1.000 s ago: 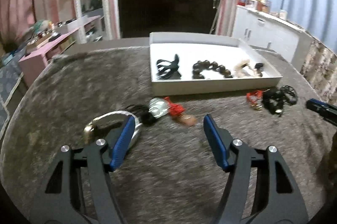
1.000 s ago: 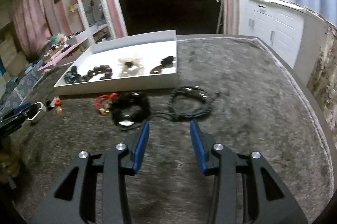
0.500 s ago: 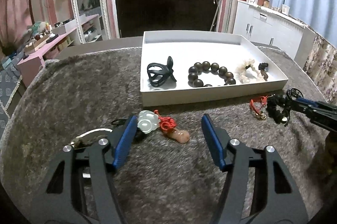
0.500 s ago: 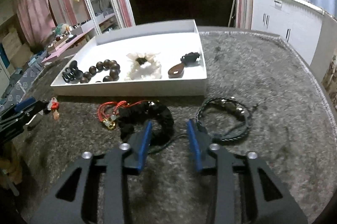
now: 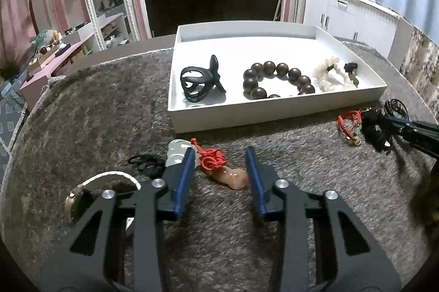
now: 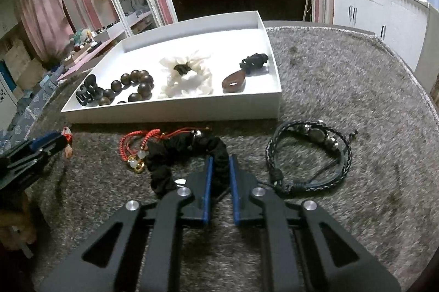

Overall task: Organize jewelry
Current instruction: 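Grasp the jade pendant on red cord with the left tool while the right tool grasps the black scrunchie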

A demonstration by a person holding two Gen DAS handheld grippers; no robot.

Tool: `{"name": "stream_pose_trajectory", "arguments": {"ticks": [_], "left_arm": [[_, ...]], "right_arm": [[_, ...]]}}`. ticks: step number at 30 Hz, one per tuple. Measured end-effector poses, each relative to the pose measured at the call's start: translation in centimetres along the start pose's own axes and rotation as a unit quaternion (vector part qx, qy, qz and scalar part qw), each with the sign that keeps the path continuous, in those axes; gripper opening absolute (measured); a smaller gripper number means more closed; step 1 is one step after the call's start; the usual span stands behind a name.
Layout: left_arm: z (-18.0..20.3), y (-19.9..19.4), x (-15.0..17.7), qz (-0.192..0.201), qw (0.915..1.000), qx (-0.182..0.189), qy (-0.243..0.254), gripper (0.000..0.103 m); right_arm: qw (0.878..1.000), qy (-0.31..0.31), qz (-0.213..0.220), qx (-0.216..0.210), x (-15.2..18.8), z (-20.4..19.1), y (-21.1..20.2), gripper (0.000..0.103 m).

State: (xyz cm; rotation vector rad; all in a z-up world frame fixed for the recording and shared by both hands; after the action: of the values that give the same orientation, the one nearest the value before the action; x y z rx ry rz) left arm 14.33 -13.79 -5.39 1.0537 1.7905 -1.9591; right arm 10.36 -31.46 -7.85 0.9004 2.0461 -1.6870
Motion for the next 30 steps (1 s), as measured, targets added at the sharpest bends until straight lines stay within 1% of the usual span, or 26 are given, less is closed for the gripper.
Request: {"name": "stream_pose_trajectory", "arguments": {"ticks": [1,3,4,9,11,13,18,22,24,30], "left_arm": [[0.1,0.2,0.0,-0.003,1.0000,0.000,0.002,0.026],[0.2,0.7,0.0,-0.013,0.9999,0.000,0.004,0.016],[0.2,0.8,0.0,-0.017,0.9999,-0.001,0.003,0.012],[0.3,1.2,0.1,-0.024,0.9997,-0.008,0.003,0.012],[0.3,1.1,0.1,-0.024,0.9997,-0.009,0.003,0.010],[0.2,1.0,0.1,-0.021,0.9997,-0.008,0.000,0.006],[-0.1,0.8,0.1,-0.015,0.9999,-0.004,-0.006,0.004],[-0.2,0.6,0.1,-0.011,0.9999,-0.003,-0.008,0.003],[-0.2,0.8,0.2,-0.020,0.9998,0.001,-0.005,0.003],[0.6,0.8,0.2,-0.020,0.9994,-0.023,0.014,0.003]], "right_arm": [[1.000,0.002,0.000,-0.003,0.0,0.1,0.0,0.012],[1.000,0.006,0.001,-0.008,0.0,0.3,0.0,0.012],[1.000,0.005,0.002,-0.008,0.0,0.2,0.0,0.012],[1.000,0.003,0.000,-0.008,-0.1,0.2,0.1,0.012],[1.000,0.002,-0.001,-0.007,-0.1,0.2,0.1,0.012],[1.000,0.000,-0.001,-0.004,-0.1,0.1,0.1,0.011],[1.000,-0.013,0.005,-0.004,-0.1,-0.5,-0.2,0.007],[0.999,-0.029,0.014,0.005,-0.1,-1.2,-0.5,0.007],[0.999,-0.033,0.013,0.013,-0.1,-1.4,-0.5,0.007],[0.999,-0.040,0.021,0.022,-0.1,-1.6,-0.9,0.007]]}}
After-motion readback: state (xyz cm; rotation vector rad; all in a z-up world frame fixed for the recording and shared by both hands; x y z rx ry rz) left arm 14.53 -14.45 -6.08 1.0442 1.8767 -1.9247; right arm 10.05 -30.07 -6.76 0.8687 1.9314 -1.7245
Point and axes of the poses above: each gripper's, at about its wrist camera, not at the fingertips, and y roughly the way its jaws point, z to its right, x to its underside, the point moved 1 cm from there along y, roughly the way its jaws point, and after that the axes turned 2 degrees about -z, right-handed, at the moved point
